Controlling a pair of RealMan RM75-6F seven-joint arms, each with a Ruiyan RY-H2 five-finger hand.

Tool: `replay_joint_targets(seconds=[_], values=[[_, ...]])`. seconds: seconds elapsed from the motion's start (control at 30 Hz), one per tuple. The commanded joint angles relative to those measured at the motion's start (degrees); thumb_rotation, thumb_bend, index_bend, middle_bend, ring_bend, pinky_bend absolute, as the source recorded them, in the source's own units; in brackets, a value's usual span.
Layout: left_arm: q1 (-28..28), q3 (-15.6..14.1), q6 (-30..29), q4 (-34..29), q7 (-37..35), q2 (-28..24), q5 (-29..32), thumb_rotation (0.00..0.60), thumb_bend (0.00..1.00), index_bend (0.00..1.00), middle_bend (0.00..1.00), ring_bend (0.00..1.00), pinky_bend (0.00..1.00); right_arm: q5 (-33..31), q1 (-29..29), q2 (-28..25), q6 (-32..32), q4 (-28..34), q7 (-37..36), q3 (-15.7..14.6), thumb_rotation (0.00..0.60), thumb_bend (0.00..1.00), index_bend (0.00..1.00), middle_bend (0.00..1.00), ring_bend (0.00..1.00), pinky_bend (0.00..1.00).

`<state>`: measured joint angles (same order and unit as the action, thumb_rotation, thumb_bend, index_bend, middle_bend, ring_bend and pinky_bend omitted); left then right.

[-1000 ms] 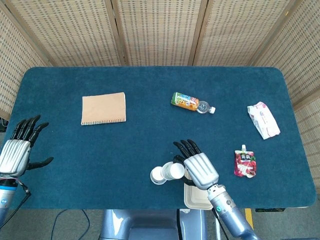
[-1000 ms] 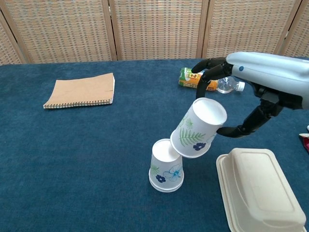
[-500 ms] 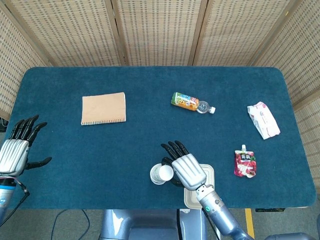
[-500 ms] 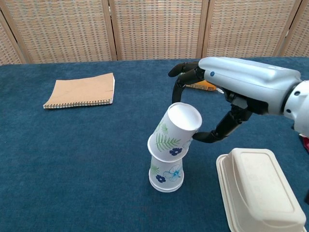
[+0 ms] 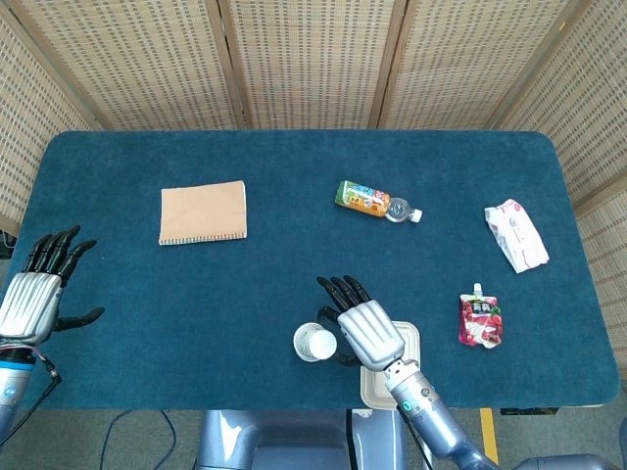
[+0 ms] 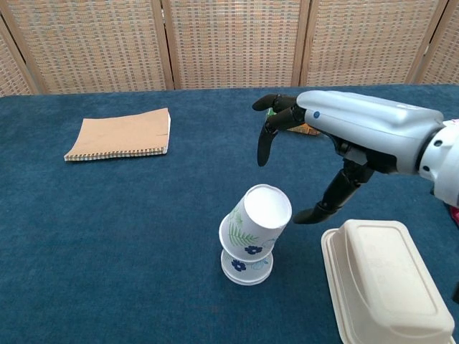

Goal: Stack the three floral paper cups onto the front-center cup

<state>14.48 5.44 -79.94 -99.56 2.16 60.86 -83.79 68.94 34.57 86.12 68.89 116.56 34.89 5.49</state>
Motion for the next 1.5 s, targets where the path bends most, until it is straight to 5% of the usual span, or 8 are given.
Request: replay_joint_targets(seconds=[0.03,0.63,0.87,1.23,1.5], values=[[0.0,0.0,-0.1,0.0,0.0,0.0,-0.1,0.6,0.11,0.14,0.0,0.0,0.0,0.1,-0.1,-0.1,0.0,0.3,-0.3,-0.1,0.6,0.16,0.41,0.08,0.0,0.0],[-0.4,0.3,-0.5,-0.1,-0.7,-0.2,-0.1,0.6,0.1,0.13,0.0,0.0,0.0,-1.8,0.1,-0.5,0.8,0.2,-1.2,2.7,0.6,0.16,0.38,0.06,0.0,0.0],[-0.5,0.1,-0.4,0.2,-0.8,-0.2,-0.2,0.6,0.11,0.11,0.0,0.0,0.0,0.6,-2.4,-4.3,4.0,-0.2,-1.0,1.0,0.6,0.16,0.32,0.02,0.0,0.0],[-2.9,-2.1,-2.5,0.1,2.2,0.6,-1.4,0.6,0.1,0.0,0.0,0.0,0.0,6.8,-14.0,-17.6,13.1,-10.6,-17.7,-3.5,0.6,0.15,0.04,0.0,0.0,0.0],[-4.5,-3.2,-3.7,0.4,4.4,1.5,-1.7,0.6,0.1,0.0,0.0,0.0,0.0,9.4,-19.5,-20.0,16.9,-16.6,-24.8,-5.5,0.6,0.14,0.04,0.0,0.0,0.0]])
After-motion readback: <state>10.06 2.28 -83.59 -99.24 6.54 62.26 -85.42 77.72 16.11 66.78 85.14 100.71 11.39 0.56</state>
